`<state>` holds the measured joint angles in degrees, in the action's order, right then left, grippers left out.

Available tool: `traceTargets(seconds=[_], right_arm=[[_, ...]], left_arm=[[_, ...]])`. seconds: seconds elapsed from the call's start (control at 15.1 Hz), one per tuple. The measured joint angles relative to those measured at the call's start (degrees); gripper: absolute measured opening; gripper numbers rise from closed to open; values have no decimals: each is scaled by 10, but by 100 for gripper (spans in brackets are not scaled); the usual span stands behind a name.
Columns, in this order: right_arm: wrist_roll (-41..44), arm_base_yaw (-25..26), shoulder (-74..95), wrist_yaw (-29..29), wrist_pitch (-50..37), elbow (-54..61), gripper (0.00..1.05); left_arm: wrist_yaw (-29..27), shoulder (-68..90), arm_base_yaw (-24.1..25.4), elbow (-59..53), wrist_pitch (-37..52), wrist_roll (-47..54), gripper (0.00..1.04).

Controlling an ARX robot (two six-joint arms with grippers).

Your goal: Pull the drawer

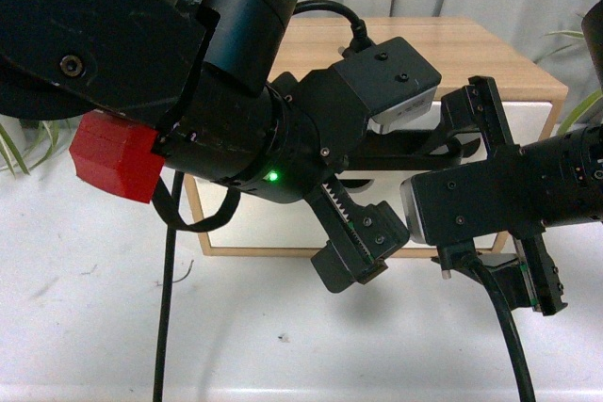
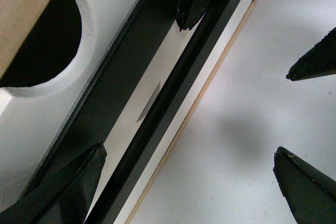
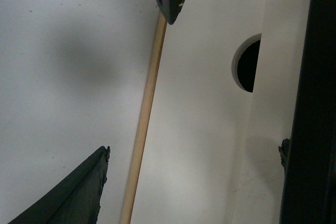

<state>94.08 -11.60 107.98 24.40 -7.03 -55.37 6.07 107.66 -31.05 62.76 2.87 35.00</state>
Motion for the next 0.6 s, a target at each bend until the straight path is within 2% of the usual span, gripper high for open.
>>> traceTargets(seconds=[0.2,0.6], right_arm=[[-23,-1,-68,-2,7,78,98],[-40,-12,-114,-2,10,129,98]], left_arm=[[20,-47,-18,-78,30,15,98],[38,-87,-23,-131,41,20,98]])
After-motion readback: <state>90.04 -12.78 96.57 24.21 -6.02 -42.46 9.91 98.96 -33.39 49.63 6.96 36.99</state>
